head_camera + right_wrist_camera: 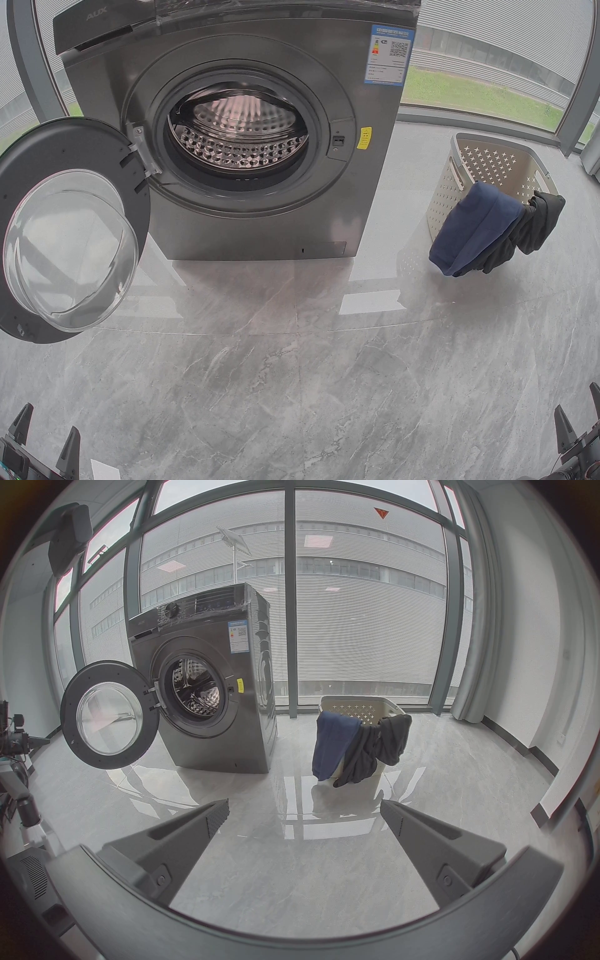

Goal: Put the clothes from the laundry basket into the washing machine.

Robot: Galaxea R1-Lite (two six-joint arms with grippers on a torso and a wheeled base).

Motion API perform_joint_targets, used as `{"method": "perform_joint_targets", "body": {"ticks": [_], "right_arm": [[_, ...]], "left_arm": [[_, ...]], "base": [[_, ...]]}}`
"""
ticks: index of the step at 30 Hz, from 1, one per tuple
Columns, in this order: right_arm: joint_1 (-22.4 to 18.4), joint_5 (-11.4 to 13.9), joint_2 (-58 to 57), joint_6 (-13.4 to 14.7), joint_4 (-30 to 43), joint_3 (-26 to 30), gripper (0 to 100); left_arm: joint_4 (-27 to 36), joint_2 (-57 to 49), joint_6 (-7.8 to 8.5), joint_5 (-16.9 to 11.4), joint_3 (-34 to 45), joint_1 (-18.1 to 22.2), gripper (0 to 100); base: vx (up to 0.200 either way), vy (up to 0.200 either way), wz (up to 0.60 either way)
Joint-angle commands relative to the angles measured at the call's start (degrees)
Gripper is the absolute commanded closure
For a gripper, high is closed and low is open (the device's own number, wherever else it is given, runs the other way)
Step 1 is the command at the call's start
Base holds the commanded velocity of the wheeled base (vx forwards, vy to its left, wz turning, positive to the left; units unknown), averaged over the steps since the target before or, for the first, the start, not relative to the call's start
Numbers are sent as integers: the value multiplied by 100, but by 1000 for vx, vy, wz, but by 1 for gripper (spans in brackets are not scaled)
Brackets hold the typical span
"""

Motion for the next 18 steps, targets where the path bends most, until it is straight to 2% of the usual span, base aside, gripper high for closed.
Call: {"method": "perform_joint_targets", "body": {"ticks": [1, 7, 17, 18], "right_arm": [[2, 5, -59, -6, 0, 92, 0], [2, -4, -59, 2, 0, 92, 0], [2, 5, -59, 2, 0, 92, 0], [2, 5, -59, 2, 0, 92, 0]], "left_arm": [[0, -70, 3, 2, 92, -2, 0], [0, -70, -6, 2, 92, -2, 0], [0, -70, -15, 2, 92, -2, 0], [0, -70, -6, 2, 92, -2, 0]], "base": [[0, 0, 0], [0, 0, 0], [200, 0, 0], [0, 0, 0]]}}
